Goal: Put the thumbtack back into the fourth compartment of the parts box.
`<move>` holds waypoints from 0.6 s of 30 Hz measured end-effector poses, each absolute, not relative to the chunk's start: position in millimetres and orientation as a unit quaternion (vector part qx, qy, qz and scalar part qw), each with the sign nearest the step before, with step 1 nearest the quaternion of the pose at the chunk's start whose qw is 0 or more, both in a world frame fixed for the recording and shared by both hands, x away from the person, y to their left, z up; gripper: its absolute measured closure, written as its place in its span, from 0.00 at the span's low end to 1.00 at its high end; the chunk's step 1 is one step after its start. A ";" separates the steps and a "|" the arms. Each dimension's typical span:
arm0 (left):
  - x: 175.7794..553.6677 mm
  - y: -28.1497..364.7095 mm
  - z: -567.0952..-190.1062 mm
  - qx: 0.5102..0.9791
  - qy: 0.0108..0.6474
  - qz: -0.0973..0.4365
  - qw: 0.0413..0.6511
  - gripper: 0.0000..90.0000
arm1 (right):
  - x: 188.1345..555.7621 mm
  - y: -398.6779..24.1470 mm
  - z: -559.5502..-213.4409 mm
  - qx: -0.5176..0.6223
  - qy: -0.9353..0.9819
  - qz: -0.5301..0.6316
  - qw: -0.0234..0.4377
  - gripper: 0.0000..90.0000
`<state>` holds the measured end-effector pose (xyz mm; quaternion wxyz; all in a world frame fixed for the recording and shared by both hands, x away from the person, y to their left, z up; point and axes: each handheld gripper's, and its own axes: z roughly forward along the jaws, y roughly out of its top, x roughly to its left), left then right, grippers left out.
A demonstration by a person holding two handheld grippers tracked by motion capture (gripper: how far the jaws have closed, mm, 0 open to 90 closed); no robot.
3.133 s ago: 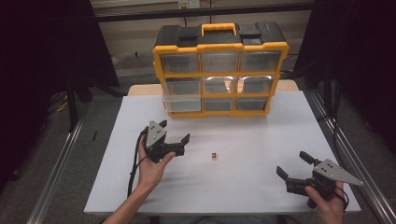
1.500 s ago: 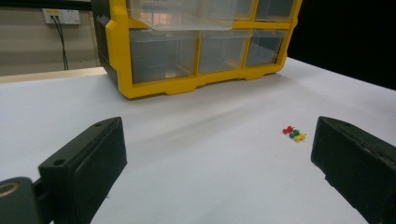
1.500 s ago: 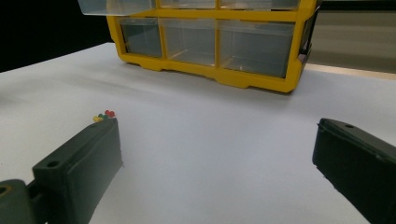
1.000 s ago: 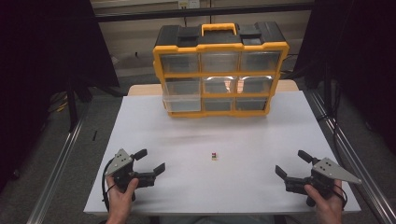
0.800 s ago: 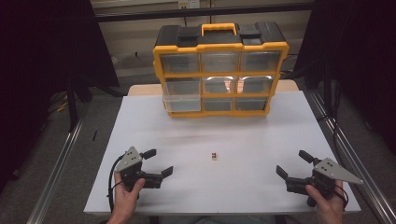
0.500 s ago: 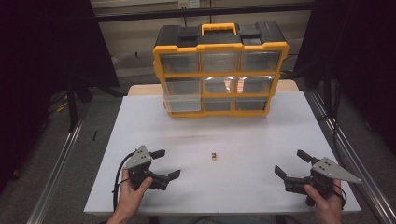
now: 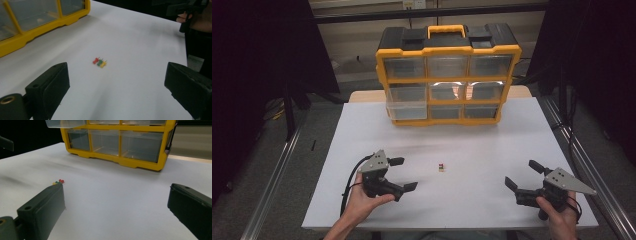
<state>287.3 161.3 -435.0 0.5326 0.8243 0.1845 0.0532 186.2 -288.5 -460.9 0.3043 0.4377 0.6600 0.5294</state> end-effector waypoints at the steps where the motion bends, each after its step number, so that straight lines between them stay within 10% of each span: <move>1: 288.2 159.3 -435.2 0.825 0.185 0.054 0.531 0.08 | 186.1 -288.7 -460.8 0.437 0.661 0.529 0.304 0.01; 18: 324.7 119.8 -439.3 0.868 0.145 0.017 0.474 0.18 | 185.7 -288.6 -460.9 0.437 0.662 0.529 0.302 0.01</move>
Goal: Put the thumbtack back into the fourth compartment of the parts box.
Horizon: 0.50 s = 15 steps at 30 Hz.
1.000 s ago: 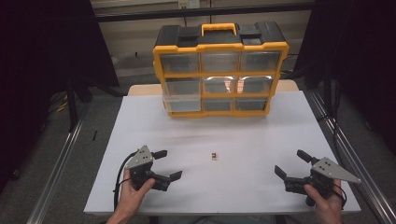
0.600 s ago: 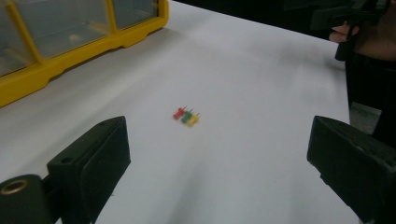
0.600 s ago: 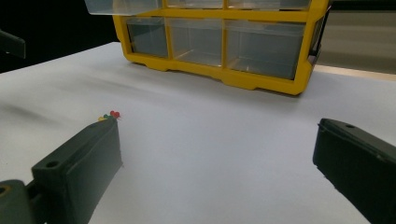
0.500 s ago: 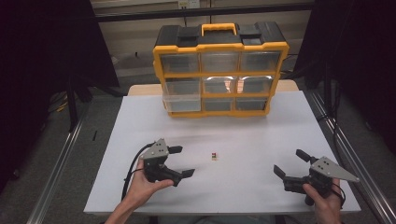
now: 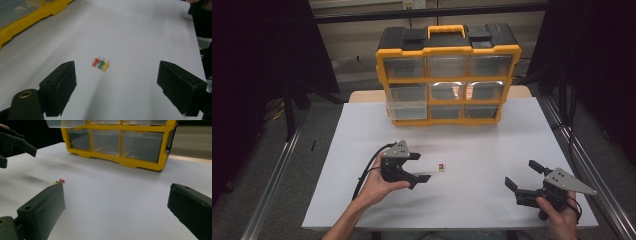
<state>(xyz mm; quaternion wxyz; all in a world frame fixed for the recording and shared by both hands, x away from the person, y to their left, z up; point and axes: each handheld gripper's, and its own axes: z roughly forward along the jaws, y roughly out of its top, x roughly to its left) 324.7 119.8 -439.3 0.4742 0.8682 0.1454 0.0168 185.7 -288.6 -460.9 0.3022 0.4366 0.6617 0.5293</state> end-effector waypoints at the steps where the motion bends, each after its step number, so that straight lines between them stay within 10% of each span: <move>1: 327.1 117.8 -439.5 0.871 0.144 0.015 0.470 0.19 | 185.5 -288.6 -460.7 0.437 0.662 0.529 0.301 0.01; 15: 341.0 88.6 -444.0 0.919 0.075 0.006 0.388 0.33 | 185.7 -288.2 -461.1 0.437 0.662 0.530 0.301 0.01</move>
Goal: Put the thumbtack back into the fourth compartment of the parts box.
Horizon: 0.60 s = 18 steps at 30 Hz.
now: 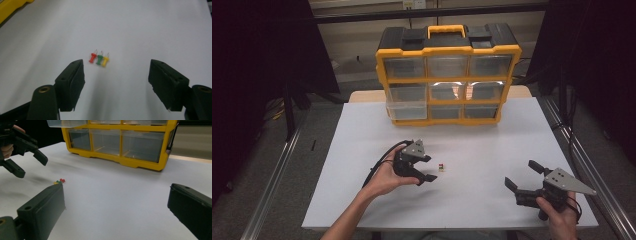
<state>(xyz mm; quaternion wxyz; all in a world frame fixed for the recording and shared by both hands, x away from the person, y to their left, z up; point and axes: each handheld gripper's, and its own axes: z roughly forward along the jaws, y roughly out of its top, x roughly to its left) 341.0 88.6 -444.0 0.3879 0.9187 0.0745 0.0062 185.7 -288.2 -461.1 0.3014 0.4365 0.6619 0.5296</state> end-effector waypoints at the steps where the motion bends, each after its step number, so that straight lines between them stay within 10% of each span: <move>1: 344.0 87.2 -444.0 0.921 0.071 0.007 0.382 0.33 | 185.7 -288.2 -461.1 0.437 0.662 0.529 0.302 0.01; 18: 381.5 58.6 -441.7 0.949 0.026 0.011 0.313 0.54 | 185.3 -288.5 -461.2 0.436 0.663 0.530 0.300 0.01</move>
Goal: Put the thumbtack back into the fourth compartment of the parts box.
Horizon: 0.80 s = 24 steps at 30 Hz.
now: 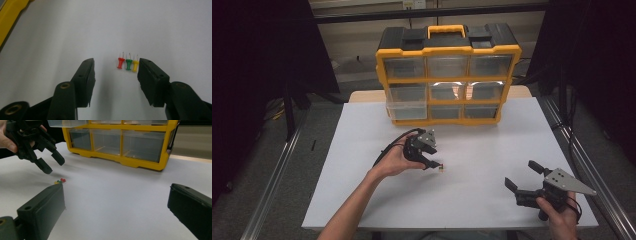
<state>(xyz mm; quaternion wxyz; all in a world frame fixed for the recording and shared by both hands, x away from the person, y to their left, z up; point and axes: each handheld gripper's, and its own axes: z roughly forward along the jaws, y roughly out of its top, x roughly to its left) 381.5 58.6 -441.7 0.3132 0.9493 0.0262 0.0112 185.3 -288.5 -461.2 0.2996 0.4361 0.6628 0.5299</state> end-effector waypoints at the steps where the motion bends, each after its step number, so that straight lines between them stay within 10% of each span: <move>1: 382.9 56.9 -442.7 0.949 0.024 0.016 0.312 0.54 | 185.3 -288.5 -461.3 0.436 0.663 0.530 0.300 0.01; 24: 397.4 34.5 -452.3 0.961 0.003 -0.007 0.277 0.68 | 185.0 -288.2 -461.6 0.434 0.666 0.528 0.299 0.01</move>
